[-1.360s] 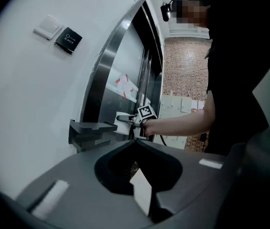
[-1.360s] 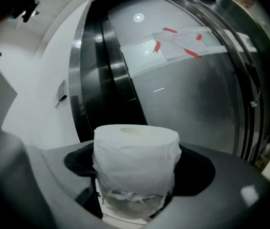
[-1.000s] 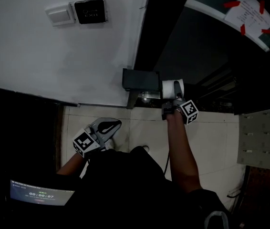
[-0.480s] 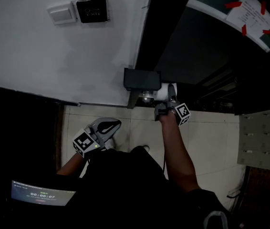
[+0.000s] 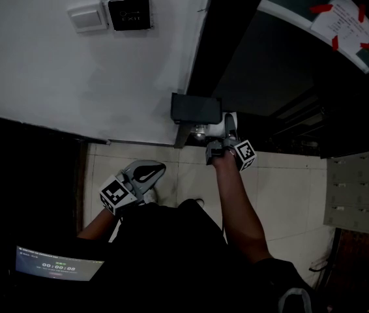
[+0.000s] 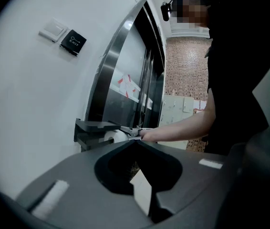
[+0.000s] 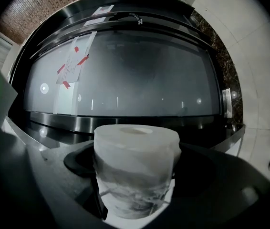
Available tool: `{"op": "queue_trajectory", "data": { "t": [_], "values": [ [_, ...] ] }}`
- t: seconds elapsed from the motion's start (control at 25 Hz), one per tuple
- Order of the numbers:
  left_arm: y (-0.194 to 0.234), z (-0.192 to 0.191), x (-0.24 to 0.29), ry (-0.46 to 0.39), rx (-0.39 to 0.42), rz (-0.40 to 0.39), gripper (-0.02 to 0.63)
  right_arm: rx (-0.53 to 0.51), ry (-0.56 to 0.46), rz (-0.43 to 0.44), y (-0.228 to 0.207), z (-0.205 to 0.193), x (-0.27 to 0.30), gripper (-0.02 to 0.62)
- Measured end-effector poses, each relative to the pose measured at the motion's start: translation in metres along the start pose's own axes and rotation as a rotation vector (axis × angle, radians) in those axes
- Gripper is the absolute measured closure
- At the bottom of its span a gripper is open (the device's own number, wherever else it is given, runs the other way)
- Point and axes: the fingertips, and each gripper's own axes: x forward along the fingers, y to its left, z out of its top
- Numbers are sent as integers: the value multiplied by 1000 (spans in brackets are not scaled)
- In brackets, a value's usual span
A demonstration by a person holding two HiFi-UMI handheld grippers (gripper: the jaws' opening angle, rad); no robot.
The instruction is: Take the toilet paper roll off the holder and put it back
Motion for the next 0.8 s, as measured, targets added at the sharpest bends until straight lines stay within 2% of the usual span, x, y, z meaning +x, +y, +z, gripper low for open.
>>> {"op": "queue_trajectory", "data": {
  "t": [0.8],
  "values": [
    [5, 1, -8, 4, -19, 15, 601, -21, 88, -16, -4, -66, 8, 138]
  ]
}}
